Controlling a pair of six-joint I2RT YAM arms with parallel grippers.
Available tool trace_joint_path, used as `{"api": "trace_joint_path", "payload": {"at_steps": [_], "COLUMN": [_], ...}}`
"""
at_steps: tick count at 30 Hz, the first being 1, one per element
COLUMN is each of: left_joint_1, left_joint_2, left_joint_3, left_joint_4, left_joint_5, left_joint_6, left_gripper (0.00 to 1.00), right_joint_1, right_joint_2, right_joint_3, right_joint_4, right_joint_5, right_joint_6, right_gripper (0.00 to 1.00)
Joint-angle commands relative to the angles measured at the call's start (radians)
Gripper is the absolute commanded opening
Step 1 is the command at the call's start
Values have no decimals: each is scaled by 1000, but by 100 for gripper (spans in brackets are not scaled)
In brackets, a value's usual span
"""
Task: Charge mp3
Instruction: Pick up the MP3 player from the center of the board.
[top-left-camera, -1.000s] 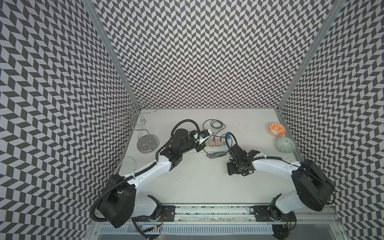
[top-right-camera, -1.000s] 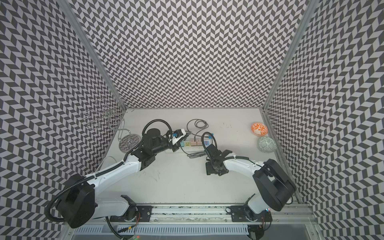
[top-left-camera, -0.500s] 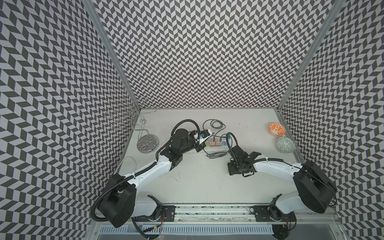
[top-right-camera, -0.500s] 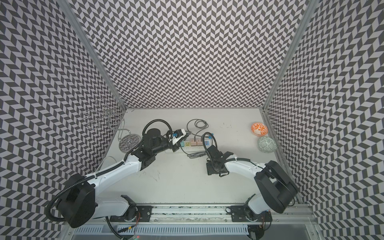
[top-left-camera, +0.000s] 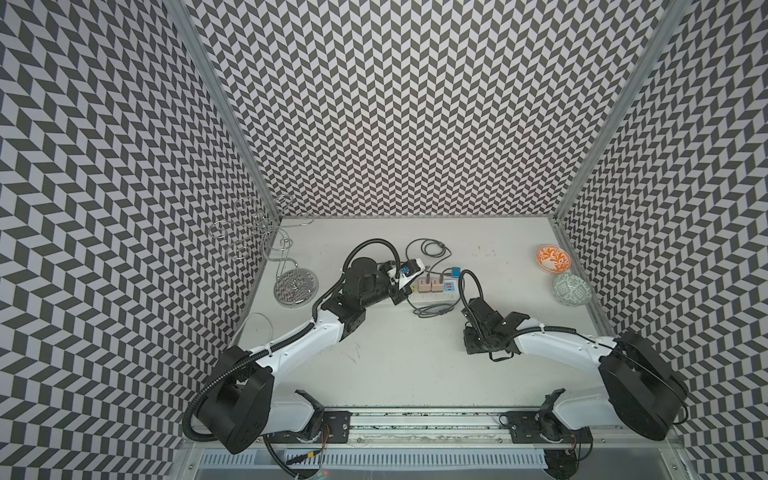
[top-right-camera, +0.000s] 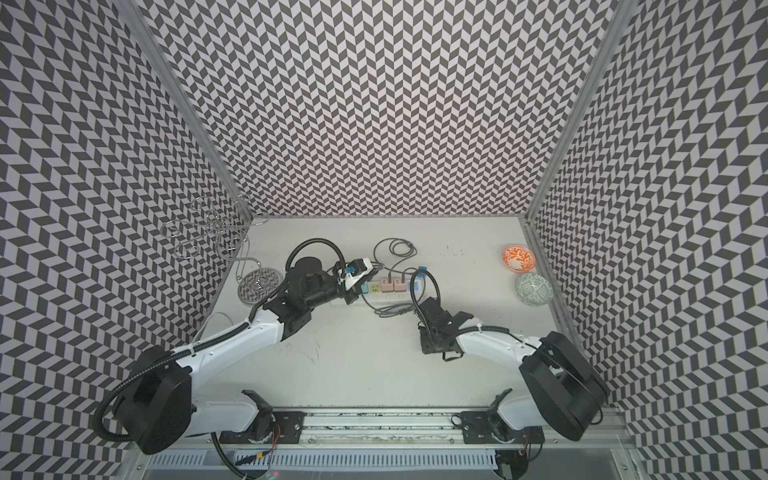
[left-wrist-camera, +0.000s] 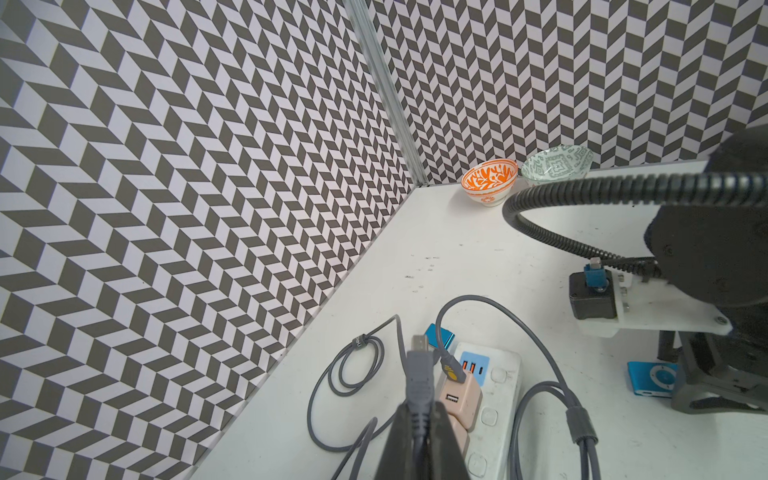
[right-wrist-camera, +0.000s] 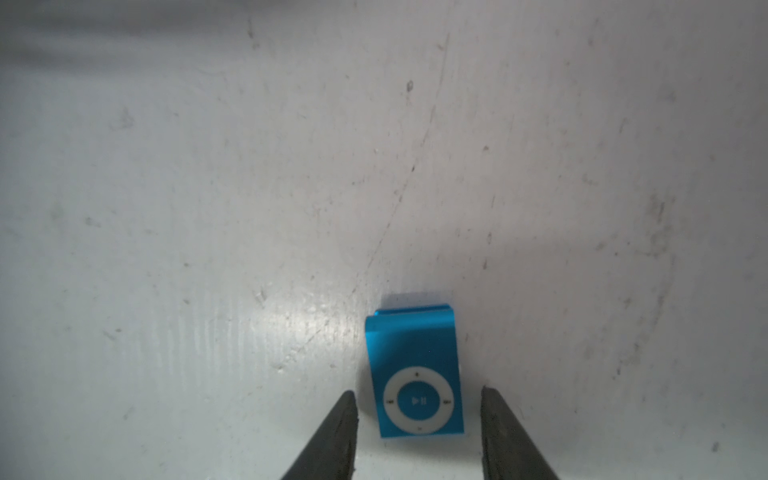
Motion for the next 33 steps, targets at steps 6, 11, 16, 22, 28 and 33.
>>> {"api": "trace_joint_path", "payload": {"at_steps": [6,11,16,22,28,33], "left_joint_1": [6,5,4,-1,-43,-89], "left_joint_2": [2,2,5,8,4,8], "left_joint_3": [11,13,18,34,58,98], "left_joint_4": [15,14,2,-25,-81,-151], "left_joint_5": [11,10,15,19,-28,-76], "left_joint_6": [-7,-6,-3,4,42,51], "left_gripper": [2,2,2,2,2,1], "right_joint_1": [7,9,6,-96,-187,-200], "right_joint_2": [23,35,7,-78,-106,-120], "right_joint_3": [-25,-14,18,184,424,498], "right_joint_4": [39,29,2,-71,-167,-175], "right_joint_5": [-16,-18,-28,-124,-166,-201], "right_joint_6": [-10,-15,-19,-141,-342,-431], "right_gripper": [37,29,25,22,20,20]}}
